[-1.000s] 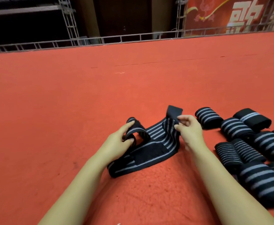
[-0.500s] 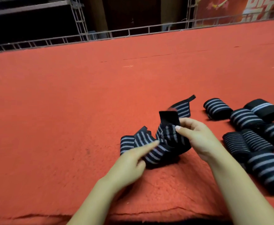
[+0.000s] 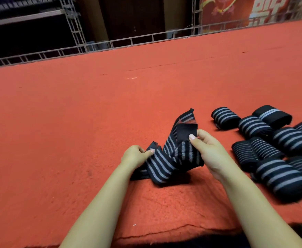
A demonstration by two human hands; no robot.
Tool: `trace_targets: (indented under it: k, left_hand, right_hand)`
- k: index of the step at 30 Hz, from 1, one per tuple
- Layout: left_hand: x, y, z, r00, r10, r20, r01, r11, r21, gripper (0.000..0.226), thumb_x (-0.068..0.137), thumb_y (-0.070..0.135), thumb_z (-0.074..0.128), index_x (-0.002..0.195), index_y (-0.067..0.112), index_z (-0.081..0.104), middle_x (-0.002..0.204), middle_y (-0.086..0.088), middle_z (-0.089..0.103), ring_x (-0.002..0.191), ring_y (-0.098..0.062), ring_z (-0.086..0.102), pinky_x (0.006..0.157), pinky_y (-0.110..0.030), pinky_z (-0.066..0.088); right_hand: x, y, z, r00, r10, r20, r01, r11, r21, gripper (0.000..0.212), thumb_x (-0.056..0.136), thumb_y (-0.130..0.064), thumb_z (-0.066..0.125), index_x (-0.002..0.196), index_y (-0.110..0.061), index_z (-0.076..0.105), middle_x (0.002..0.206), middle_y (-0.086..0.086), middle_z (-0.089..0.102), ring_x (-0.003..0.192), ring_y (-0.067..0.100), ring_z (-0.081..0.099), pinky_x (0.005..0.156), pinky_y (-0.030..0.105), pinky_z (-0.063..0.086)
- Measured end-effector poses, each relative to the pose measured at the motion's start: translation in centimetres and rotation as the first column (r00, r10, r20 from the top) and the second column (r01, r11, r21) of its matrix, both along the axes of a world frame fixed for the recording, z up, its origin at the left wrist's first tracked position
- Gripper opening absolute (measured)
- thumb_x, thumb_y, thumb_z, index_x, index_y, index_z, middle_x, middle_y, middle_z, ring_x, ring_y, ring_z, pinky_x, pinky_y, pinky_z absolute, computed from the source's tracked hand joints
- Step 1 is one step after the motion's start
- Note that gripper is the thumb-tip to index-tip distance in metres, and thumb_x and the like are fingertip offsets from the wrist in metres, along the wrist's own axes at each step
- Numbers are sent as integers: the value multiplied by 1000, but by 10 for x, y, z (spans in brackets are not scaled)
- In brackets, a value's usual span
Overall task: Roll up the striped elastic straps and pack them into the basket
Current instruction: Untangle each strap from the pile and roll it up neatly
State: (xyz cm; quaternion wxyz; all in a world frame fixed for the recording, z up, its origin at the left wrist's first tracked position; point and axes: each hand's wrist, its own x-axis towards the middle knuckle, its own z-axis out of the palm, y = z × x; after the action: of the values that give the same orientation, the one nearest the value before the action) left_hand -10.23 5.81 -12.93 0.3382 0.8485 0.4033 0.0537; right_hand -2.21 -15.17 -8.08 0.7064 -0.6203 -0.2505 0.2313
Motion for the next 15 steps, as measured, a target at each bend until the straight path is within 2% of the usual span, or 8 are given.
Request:
trace_targets:
  k: [2, 4, 6, 11, 13, 15]
  left_hand:
    - [1, -3, 0, 995, 23, 98, -19, 999, -47, 32, 82, 40, 74, 73, 18, 53, 78, -3, 65, 78, -25, 64, 74, -34, 50]
    - [-4, -11, 2, 956, 60, 286, -9, 984, -175, 29, 82, 25, 77, 72, 16, 51, 73, -3, 62, 68, -21, 58, 63, -31, 46]
    - [-9, -18, 7, 910, 73, 408, 48, 959, -279, 28, 84, 15, 74, 72, 15, 49, 73, -5, 62, 65, -20, 55, 58, -28, 42]
    - [-20, -36, 34, 809, 45, 586, 238, 886, -397, 31, 81, 15, 75, 73, 18, 45, 67, -9, 49, 59, -18, 45, 51, -28, 32]
    - [-25, -44, 50, 730, 82, 679, 306, 849, -431, 26, 84, 6, 71, 80, 16, 47, 64, -4, 56, 53, -16, 51, 48, -24, 39]
    - [-30, -51, 69, 624, 149, 767, 401, 782, -477, 23, 84, -2, 65, 94, 13, 51, 72, -3, 68, 58, -14, 64, 50, -23, 50]
  right_hand:
    - [1, -2, -1, 999, -21, -35, 21, 1000, 3, 13, 99, -9, 46, 95, -7, 59, 88, 13, 65, 80, 22, 62, 75, 35, 49]
    - [2, -5, -1, 998, -30, -55, 30, 1000, -1, 13, 99, -10, 47, 95, -5, 58, 87, 12, 66, 77, 21, 63, 70, 33, 50]
    - [4, -8, -2, 997, -34, -68, 34, 999, 7, 13, 99, -10, 48, 94, -3, 58, 88, 14, 65, 78, 22, 62, 69, 34, 49]
    - [4, -9, -3, 995, 12, -101, -7, 999, 47, 17, 98, -11, 49, 101, 4, 57, 93, 17, 65, 81, 25, 63, 71, 35, 51]
    - [3, -10, 0, 991, 55, -122, -43, 994, 97, 20, 98, -10, 48, 105, 6, 57, 92, 15, 68, 78, 21, 66, 68, 29, 54]
    - [4, -13, 5, 984, 91, -155, -67, 986, 150, 24, 97, -10, 48, 109, 9, 55, 94, 16, 68, 76, 19, 66, 67, 28, 55]
